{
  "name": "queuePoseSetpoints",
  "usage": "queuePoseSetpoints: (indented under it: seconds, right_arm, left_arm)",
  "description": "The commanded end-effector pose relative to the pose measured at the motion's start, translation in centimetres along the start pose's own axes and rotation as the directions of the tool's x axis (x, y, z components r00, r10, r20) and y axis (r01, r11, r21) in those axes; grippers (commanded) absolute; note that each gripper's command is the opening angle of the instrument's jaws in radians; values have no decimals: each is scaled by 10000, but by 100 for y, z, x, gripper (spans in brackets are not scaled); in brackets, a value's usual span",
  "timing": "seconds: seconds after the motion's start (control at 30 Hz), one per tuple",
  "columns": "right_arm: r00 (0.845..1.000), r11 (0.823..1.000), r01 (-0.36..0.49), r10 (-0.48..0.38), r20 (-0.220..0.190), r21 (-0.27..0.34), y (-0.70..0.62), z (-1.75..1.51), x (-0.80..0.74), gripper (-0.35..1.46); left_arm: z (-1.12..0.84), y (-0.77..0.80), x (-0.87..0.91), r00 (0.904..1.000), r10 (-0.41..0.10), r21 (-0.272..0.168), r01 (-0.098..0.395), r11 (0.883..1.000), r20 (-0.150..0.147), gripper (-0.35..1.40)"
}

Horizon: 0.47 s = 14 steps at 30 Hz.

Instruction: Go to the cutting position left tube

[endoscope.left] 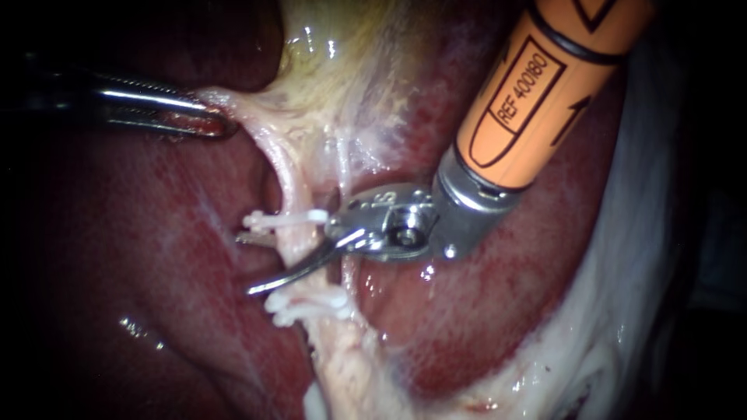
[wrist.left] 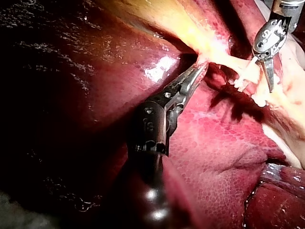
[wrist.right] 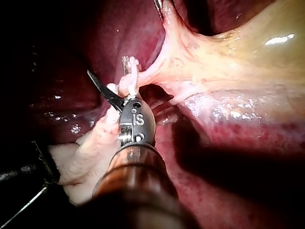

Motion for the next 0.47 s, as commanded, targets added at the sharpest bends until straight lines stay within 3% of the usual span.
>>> queuePoseSetpoints:
  seconds: [0.03, 0.33, 0.47]
  right_arm:
    - [10000, 10000, -11, 11, 3, 15, -1, 1, 1, 142]
    - [9999, 9999, -98, 98, 43, 74, -1, 2, 0, 142]
    - [9986, 9986, -529, 529, 86, 86, 1, 3, -8, 138]
  left_arm:
    - [0, 0, 0, 10000, 0, -22, 0, 10000, 3, -35]
    - [1, 0, 0, 10000, 2, -17, -2, 10000, 2, -35]
    - [3, -1, 0, 10000, 3, -16, -3, 10000, 1, -35]
